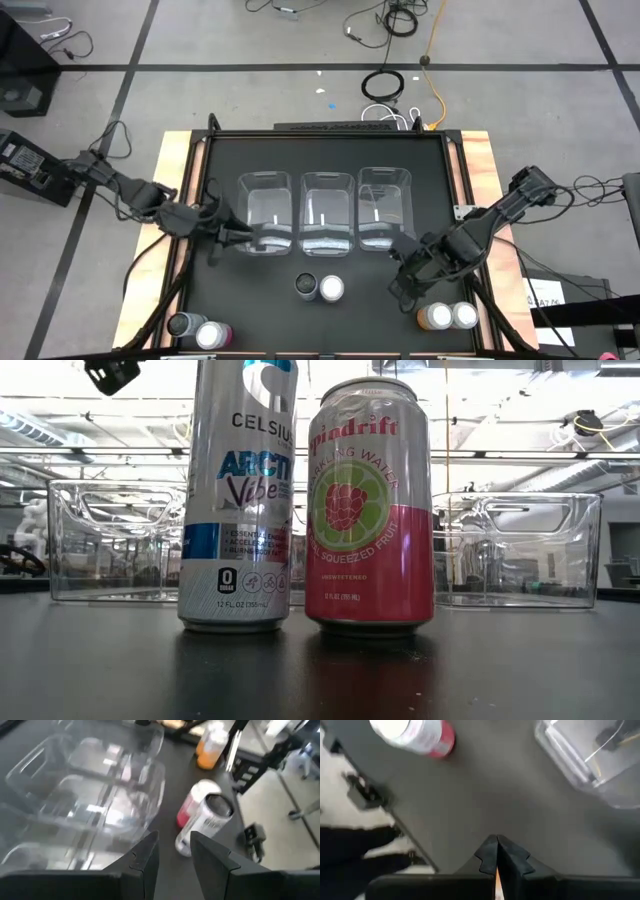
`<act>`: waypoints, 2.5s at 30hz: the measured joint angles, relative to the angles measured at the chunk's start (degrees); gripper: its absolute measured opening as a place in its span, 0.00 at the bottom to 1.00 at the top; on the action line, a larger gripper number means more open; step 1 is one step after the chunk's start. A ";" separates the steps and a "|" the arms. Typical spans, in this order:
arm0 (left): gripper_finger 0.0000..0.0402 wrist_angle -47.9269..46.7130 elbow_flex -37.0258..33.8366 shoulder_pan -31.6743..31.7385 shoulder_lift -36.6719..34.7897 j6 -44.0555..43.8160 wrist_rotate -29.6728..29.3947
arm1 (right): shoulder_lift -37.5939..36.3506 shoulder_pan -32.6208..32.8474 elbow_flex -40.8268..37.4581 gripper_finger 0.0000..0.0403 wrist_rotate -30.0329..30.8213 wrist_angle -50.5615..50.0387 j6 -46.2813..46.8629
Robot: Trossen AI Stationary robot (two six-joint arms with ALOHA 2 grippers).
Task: Sort soda cans
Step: Put the left orange-white soda can into the right transparent bin
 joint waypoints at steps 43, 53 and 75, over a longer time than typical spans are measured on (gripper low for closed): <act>0.30 15.09 -1.34 -5.21 8.29 -1.55 -8.39 | -0.55 -0.12 0.00 0.92 -5.72 -14.76 -3.47; 0.30 13.58 -1.31 -5.21 8.29 -1.53 -8.38 | -0.55 -0.12 0.00 0.97 -4.88 -14.58 -5.18; 0.30 13.12 -1.31 -5.21 8.29 -1.67 -8.38 | -0.55 0.12 0.00 0.99 -6.78 -13.75 -8.92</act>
